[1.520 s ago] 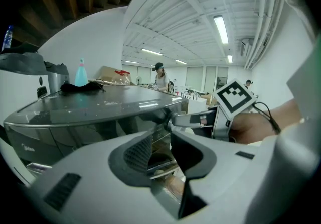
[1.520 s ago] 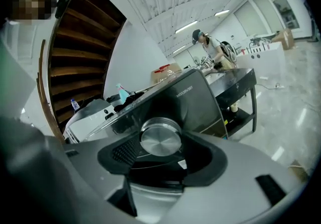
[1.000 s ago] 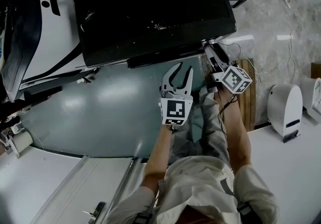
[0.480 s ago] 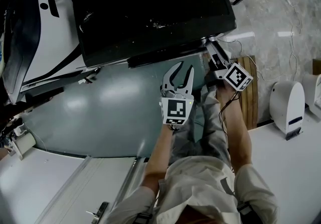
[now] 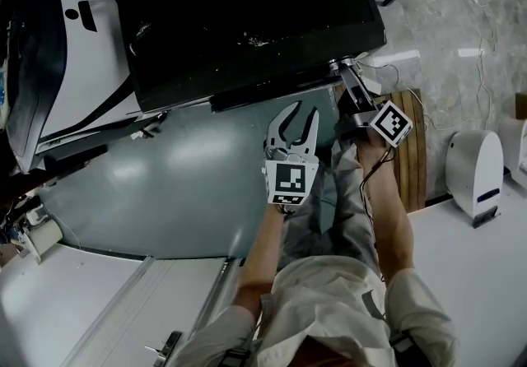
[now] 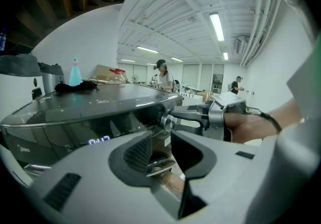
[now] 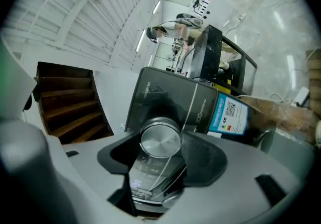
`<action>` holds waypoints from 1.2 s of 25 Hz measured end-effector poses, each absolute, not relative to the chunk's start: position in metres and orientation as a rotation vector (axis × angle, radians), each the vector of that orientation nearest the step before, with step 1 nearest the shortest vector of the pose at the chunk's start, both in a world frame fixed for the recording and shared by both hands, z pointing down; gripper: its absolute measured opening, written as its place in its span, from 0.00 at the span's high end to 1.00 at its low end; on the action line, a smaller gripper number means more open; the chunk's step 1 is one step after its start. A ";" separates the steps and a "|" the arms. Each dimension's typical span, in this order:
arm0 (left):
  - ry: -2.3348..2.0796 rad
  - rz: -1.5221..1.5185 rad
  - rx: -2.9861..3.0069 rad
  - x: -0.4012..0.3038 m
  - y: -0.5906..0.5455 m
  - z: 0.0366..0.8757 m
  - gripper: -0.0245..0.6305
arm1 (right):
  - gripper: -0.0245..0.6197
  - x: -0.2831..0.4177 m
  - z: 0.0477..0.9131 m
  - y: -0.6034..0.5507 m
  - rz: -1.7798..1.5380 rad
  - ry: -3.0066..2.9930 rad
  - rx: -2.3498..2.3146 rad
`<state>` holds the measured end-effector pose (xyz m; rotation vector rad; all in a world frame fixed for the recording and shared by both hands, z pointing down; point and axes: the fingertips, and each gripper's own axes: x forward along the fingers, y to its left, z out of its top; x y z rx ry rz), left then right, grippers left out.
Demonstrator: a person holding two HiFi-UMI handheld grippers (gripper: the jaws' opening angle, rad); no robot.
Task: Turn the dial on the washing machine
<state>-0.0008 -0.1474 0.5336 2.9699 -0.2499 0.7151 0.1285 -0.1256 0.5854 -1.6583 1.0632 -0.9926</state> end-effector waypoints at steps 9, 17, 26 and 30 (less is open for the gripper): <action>-0.252 0.721 2.973 -0.002 -0.145 0.533 0.78 | 0.56 0.130 0.590 -0.121 -0.982 0.965 -1.545; -0.251 0.723 2.975 -0.003 -0.141 0.535 0.78 | 0.48 0.128 0.590 -0.114 -0.980 1.133 -1.831; -0.246 0.738 2.973 -0.004 -0.138 0.538 0.78 | 0.48 0.126 0.578 -0.115 -0.858 1.417 -2.305; -0.248 0.741 2.976 -0.005 -0.140 0.539 0.78 | 0.47 0.122 0.572 -0.125 -0.766 1.580 -2.553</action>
